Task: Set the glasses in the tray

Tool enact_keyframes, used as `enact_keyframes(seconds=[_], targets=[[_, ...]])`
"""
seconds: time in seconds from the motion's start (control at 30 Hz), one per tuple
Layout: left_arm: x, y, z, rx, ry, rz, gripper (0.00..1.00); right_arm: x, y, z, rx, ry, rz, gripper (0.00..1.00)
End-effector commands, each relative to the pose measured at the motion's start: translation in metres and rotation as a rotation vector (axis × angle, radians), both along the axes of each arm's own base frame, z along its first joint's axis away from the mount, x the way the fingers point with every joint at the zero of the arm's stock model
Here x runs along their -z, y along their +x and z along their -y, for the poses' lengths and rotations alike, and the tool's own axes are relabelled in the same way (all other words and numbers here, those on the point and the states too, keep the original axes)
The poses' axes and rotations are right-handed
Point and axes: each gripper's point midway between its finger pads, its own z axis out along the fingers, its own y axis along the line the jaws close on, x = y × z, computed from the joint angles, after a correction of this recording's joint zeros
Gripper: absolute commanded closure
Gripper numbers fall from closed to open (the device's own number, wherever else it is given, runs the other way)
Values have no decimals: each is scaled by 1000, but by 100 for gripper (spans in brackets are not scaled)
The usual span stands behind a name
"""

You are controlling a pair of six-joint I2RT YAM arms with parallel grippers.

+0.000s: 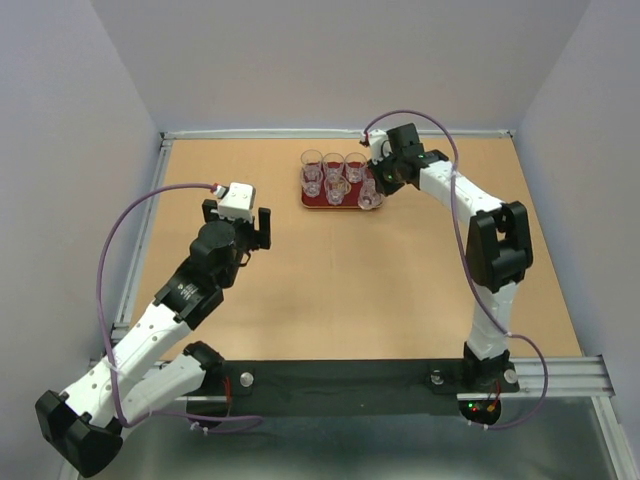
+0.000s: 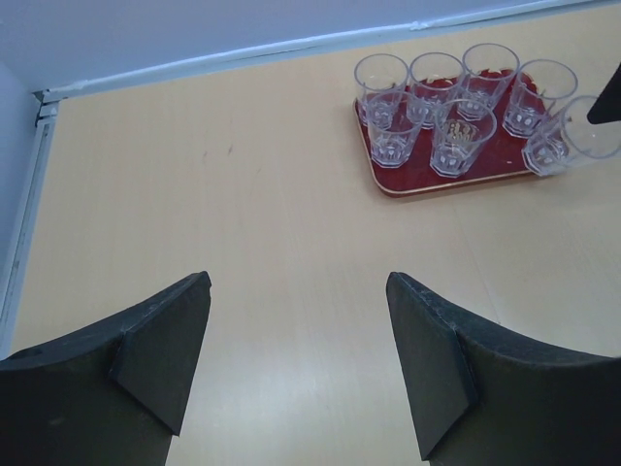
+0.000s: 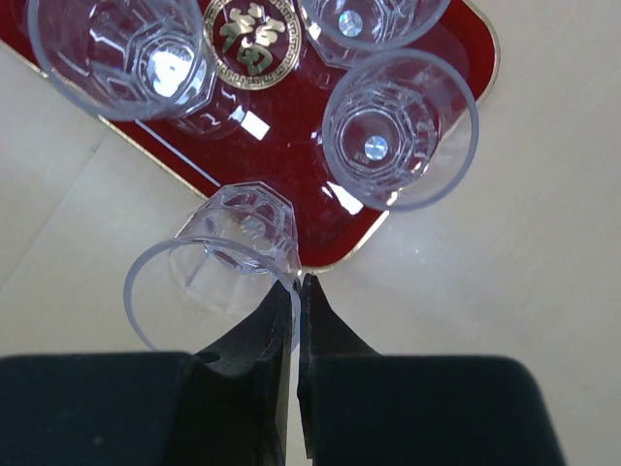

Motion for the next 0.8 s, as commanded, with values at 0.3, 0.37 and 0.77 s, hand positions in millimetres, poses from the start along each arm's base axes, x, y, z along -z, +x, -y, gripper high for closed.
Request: enact_keyframes(seconds=[0.3,0.37,0.77], targets=[[-13,3,-6,-27,-16,55,15,-31,59,-34,117,4,181,100],[-13,3,-6,-27,-16,55,15,-29,62,-39,114,7,183,99],[-14,2,-5,-21,-20,58,15,-7,54,-49,86,-16,146,92]])
